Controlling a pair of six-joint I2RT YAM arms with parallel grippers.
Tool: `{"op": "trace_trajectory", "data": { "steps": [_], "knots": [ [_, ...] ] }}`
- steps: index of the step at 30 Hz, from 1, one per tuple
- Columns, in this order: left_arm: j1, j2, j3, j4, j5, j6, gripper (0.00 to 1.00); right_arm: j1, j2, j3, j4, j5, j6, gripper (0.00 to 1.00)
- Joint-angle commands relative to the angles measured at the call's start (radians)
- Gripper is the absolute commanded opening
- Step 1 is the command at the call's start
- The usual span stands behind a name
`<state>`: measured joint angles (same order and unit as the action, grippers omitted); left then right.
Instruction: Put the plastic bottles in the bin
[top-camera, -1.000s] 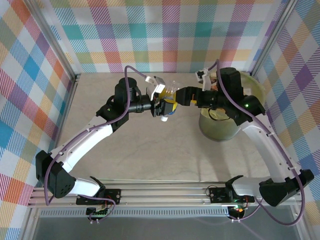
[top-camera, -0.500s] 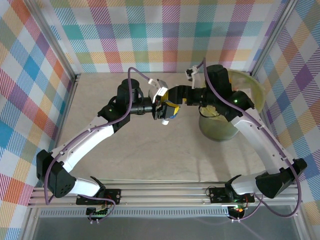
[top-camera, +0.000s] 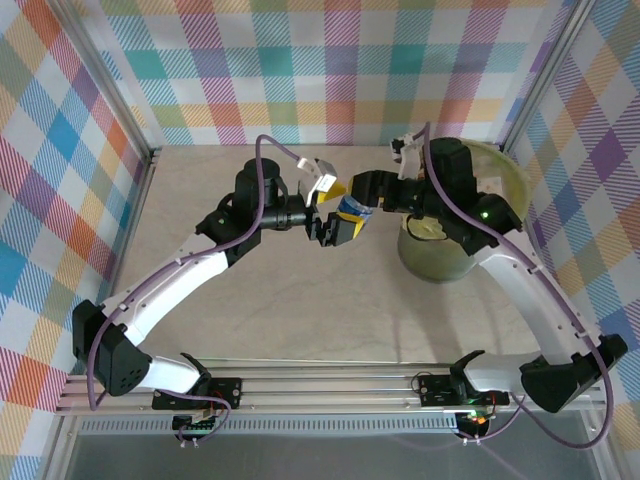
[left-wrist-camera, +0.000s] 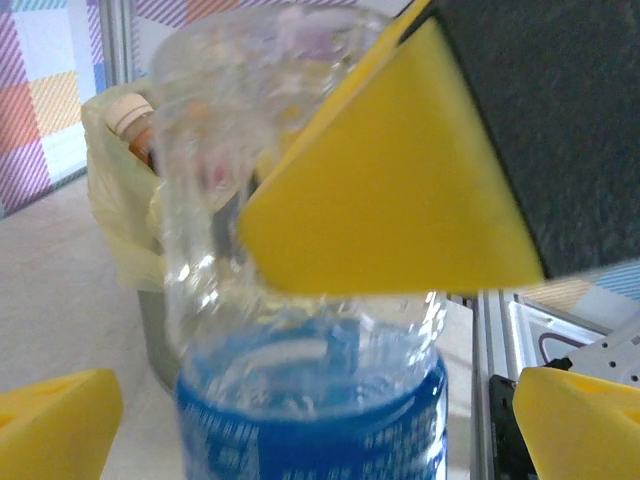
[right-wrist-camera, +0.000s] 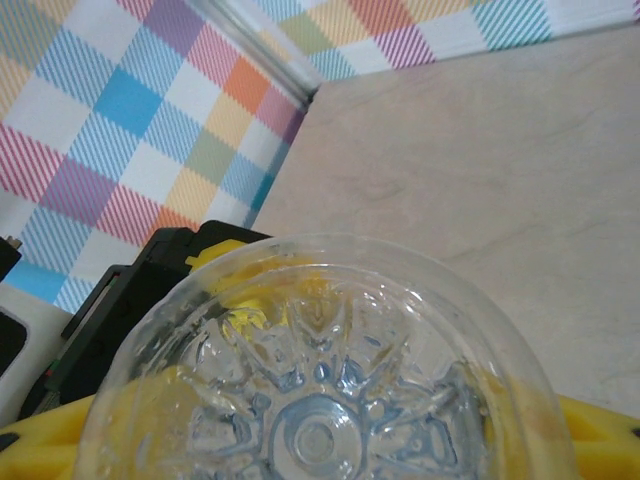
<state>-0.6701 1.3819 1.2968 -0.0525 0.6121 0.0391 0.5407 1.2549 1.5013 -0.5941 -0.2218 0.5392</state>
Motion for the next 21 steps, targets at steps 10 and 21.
{"op": "trace_trajectory", "data": {
  "steps": [10, 21],
  "knots": [
    [-0.008, -0.173, -0.077, 0.022, -0.137, -0.052, 1.00, -0.200, -0.201, -0.064, -0.007, 0.306, 0.073, 0.53],
    [-0.008, -0.208, -0.103, 0.015, -0.252, -0.119, 1.00, -0.356, -0.268, -0.092, 0.000, 0.476, 0.132, 0.57]
  ]
}}
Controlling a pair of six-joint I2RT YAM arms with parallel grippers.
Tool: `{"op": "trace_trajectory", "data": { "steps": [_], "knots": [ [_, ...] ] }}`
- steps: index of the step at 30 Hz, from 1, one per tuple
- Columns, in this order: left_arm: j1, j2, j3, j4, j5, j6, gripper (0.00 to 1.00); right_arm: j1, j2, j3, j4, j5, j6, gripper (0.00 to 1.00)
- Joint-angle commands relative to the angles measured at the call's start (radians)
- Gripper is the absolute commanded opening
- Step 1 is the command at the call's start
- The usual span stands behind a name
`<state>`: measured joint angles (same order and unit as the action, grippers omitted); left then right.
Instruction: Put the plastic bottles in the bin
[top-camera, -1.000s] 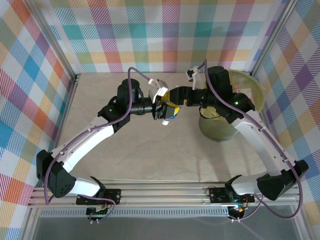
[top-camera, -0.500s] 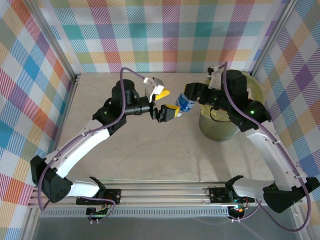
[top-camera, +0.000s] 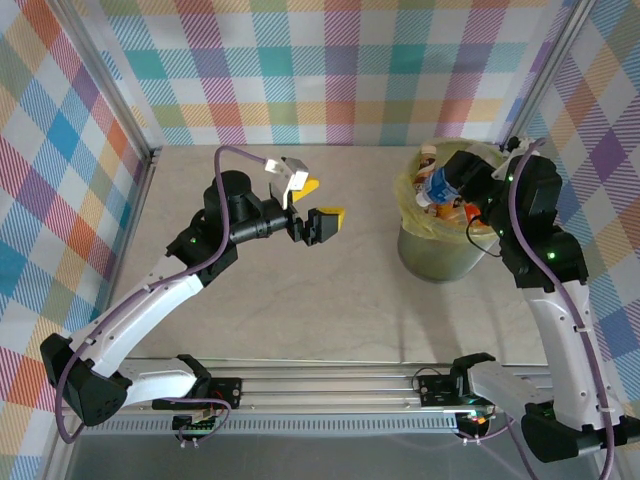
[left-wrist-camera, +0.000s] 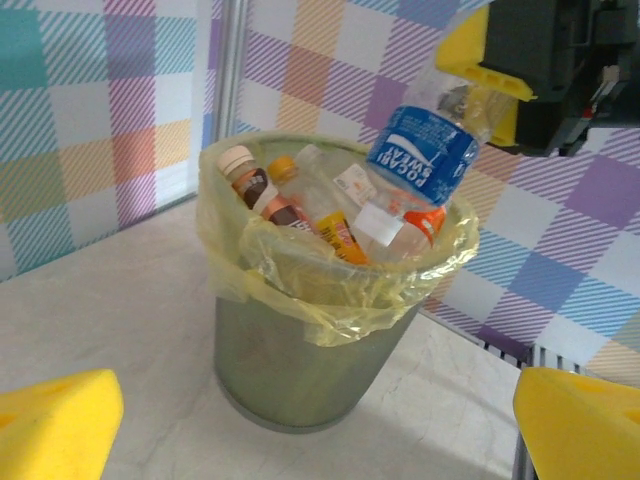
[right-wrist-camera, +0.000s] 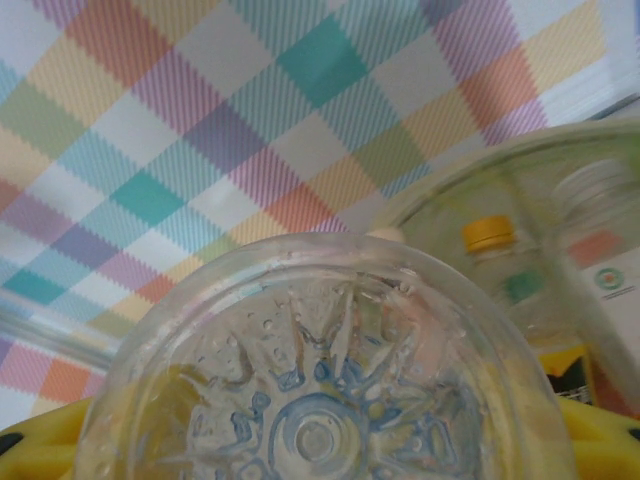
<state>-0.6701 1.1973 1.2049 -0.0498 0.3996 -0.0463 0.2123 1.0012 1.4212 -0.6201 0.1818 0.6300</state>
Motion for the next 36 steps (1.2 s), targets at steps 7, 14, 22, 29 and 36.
{"op": "trace_trajectory", "data": {
  "steps": [7, 14, 22, 29, 36],
  "knots": [
    [-0.007, -0.016, -0.019, 0.004, -0.044, -0.048, 1.00, -0.144, 0.024, -0.038, 0.053, 0.002, 0.115, 0.60],
    [-0.008, -0.010, -0.024, 0.007, -0.051, -0.060, 1.00, -0.198, 0.069, -0.069, 0.055, -0.070, 0.143, 0.62],
    [-0.008, 0.006, -0.018, 0.010, -0.051, -0.075, 1.00, -0.205, 0.088, -0.089, 0.032, -0.077, 0.127, 0.73],
    [-0.007, 0.012, -0.013, 0.009, -0.053, -0.083, 1.00, -0.205, 0.106, -0.059, -0.024, -0.001, 0.064, 0.83],
    [-0.008, 0.025, -0.008, 0.007, -0.055, -0.087, 1.00, -0.205, 0.132, -0.001, -0.090, 0.081, -0.004, 0.89]
  ]
}}
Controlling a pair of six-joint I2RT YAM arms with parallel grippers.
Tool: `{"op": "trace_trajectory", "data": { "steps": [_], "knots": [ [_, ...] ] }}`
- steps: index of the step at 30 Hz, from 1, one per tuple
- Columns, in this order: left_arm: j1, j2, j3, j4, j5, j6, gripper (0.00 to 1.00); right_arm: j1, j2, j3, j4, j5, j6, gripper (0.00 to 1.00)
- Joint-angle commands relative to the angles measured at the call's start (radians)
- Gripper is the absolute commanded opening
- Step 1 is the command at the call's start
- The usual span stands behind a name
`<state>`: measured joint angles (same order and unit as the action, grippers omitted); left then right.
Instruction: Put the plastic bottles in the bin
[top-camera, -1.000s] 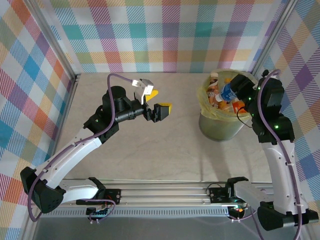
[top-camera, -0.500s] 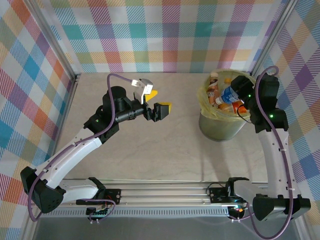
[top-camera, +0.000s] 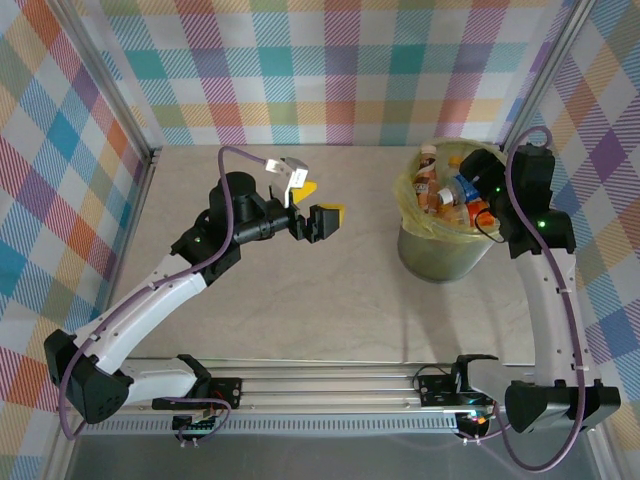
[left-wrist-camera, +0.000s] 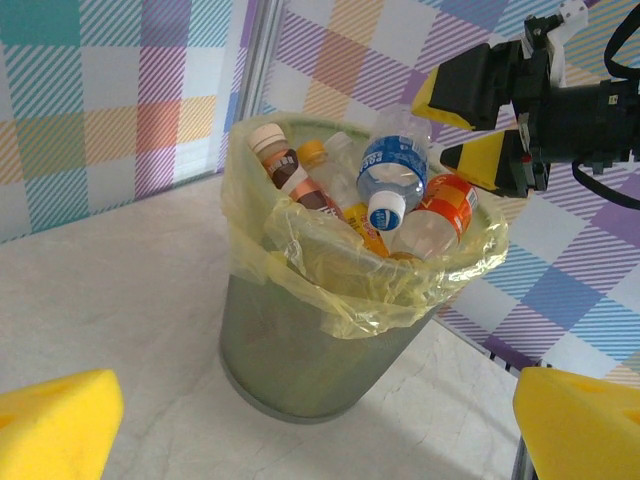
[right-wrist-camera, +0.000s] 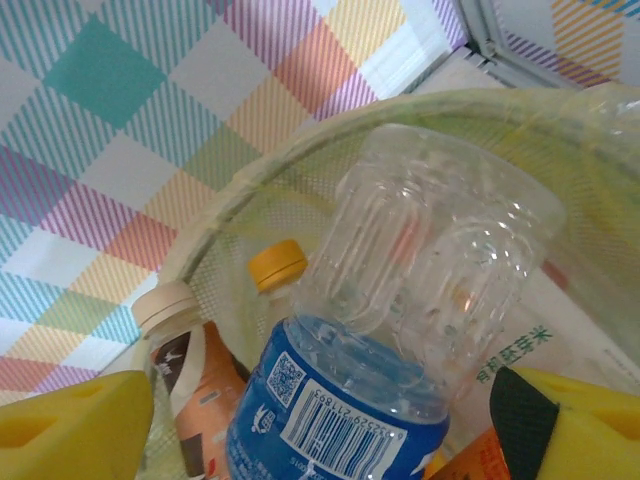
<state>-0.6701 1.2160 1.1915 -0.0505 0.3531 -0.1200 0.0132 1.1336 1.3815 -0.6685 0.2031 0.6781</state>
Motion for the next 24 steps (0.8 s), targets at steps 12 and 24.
{"op": "trace_trajectory", "data": {
  "steps": [12, 24],
  "knots": [
    [-0.008, 0.009, 0.006, -0.002, -0.044, -0.021, 1.00, -0.007, 0.015, 0.158, -0.199, 0.125, -0.166, 1.00],
    [-0.008, 0.016, 0.006, -0.037, -0.198, -0.069, 1.00, -0.014, -0.009, 0.226, -0.383, 0.169, -0.238, 1.00]
  ]
}}
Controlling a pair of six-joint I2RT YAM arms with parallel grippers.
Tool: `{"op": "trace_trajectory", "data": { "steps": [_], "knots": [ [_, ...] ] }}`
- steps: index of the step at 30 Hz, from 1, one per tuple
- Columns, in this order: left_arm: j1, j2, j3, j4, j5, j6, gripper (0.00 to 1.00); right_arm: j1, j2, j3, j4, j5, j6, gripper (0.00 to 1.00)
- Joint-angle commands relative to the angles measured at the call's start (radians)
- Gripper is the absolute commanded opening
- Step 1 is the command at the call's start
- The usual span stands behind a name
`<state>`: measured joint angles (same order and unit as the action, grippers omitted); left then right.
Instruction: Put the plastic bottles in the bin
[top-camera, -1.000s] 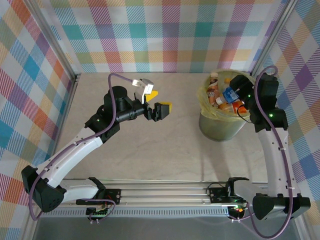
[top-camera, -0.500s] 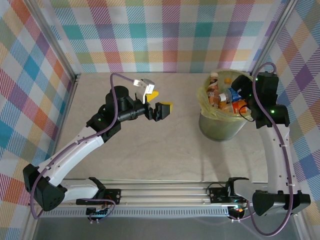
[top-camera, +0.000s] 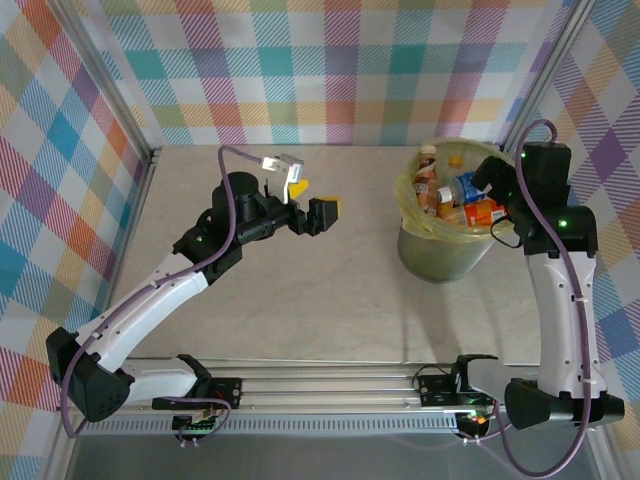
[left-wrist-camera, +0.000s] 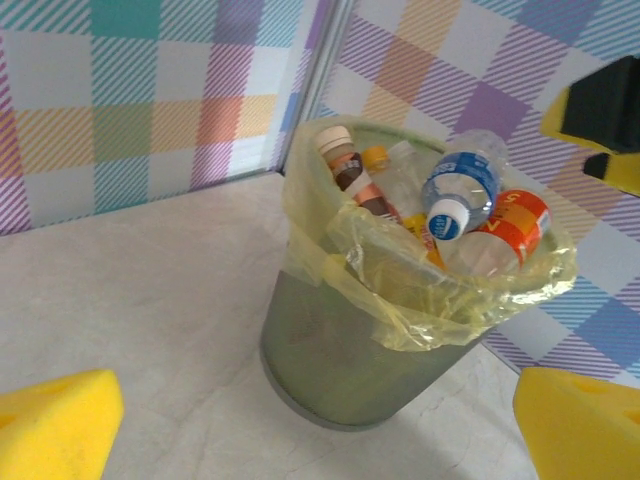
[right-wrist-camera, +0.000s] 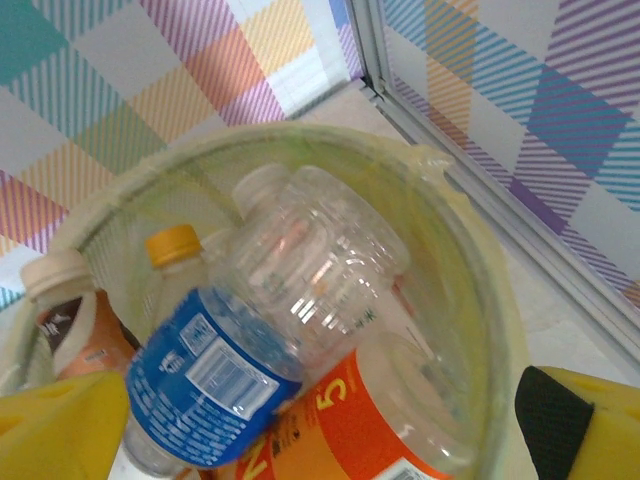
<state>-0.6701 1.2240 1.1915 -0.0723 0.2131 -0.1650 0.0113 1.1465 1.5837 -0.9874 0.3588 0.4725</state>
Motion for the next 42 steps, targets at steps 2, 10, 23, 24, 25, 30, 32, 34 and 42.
{"op": "trace_trajectory", "data": {
  "steps": [2, 10, 23, 24, 25, 30, 32, 34, 42],
  "knots": [
    [-0.008, 0.009, 0.007, -0.023, -0.088, -0.031, 1.00, -0.021, -0.034, 0.025, -0.084, -0.006, -0.032, 1.00],
    [-0.006, -0.007, 0.005, -0.085, -0.234, -0.052, 1.00, -0.038, -0.136, -0.005, -0.200, -0.016, -0.017, 1.00],
    [0.030, -0.124, -0.098, -0.150, -0.452, -0.146, 1.00, -0.038, -0.402, -0.298, -0.392, 0.034, 0.076, 1.00],
    [0.035, -0.139, -0.111, -0.152, -0.465, -0.153, 1.00, -0.038, -0.415, -0.327, -0.400, 0.058, 0.101, 1.00],
    [0.039, -0.151, -0.122, -0.155, -0.474, -0.159, 1.00, -0.039, -0.426, -0.353, -0.401, 0.074, 0.125, 1.00],
    [0.076, -0.215, -0.173, -0.174, -0.499, -0.192, 1.00, -0.040, -0.482, -0.524, -0.317, 0.112, 0.182, 1.00],
    [0.088, -0.231, -0.186, -0.188, -0.506, -0.200, 1.00, -0.040, -0.478, -0.575, -0.263, 0.110, 0.181, 1.00],
    [0.101, -0.243, -0.197, -0.197, -0.513, -0.205, 1.00, -0.046, -0.447, -0.611, -0.223, 0.125, 0.181, 1.00],
    [0.152, -0.267, -0.258, -0.197, -0.526, -0.248, 1.00, -0.157, -0.389, -0.715, -0.020, 0.080, 0.147, 1.00]
  ]
}}
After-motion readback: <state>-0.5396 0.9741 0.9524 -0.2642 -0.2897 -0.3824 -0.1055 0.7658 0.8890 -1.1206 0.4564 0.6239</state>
